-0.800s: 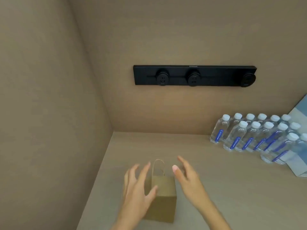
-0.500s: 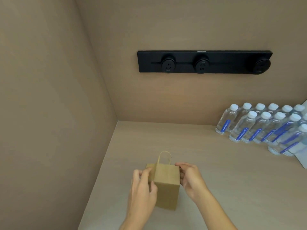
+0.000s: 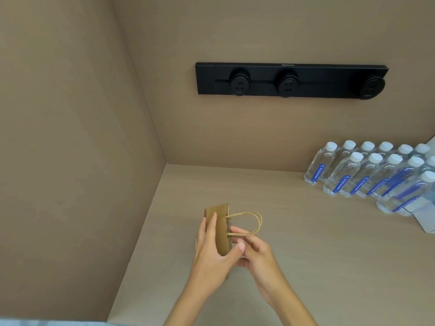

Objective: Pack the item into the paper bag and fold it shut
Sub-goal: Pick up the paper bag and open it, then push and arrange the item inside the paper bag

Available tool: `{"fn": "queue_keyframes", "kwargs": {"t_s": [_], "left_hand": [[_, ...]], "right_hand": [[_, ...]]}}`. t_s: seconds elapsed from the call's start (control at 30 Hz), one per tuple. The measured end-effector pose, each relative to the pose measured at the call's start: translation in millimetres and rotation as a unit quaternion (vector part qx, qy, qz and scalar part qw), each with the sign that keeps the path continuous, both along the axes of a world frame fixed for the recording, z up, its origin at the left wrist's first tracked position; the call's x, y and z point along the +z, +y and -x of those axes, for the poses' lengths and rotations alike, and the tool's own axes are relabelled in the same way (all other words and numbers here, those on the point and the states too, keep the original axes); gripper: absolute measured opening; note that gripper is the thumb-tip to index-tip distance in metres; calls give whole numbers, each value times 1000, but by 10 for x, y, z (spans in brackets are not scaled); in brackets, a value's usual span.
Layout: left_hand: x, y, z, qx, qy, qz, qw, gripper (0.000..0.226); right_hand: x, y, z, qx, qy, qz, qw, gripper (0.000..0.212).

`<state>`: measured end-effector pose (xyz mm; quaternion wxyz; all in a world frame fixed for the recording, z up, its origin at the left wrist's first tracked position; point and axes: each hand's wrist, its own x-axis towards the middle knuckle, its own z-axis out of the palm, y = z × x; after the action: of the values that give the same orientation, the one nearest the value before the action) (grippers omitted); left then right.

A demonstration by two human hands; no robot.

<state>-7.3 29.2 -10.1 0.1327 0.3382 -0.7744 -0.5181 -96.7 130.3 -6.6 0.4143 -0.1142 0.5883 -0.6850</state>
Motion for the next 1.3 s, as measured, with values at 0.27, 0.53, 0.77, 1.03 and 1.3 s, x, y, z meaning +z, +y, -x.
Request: {"fn": "queue_keyframes", "kwargs": {"t_s": [0.27, 0.53, 0.77, 1.03, 1.3], "left_hand": [[131, -65, -24, 4, 26, -134, 991, 86], [131, -133, -34, 80, 75, -244, 964, 42], [267, -465, -41, 80, -108, 16, 991, 11], [396, -732, -174, 71, -146, 113, 980, 32], [434, -613, -182, 30, -182, 178, 967, 27]], "right_hand": [[-26, -65, -88, -50, 83, -12, 995, 7], [-20, -219, -45, -87, 70, -85, 990, 16], [76, -189, -56, -73, 196, -197, 958, 32], [397, 214, -122, -38, 289, -258, 921, 68], [505, 472, -426, 40, 392, -321, 862, 77]]}}
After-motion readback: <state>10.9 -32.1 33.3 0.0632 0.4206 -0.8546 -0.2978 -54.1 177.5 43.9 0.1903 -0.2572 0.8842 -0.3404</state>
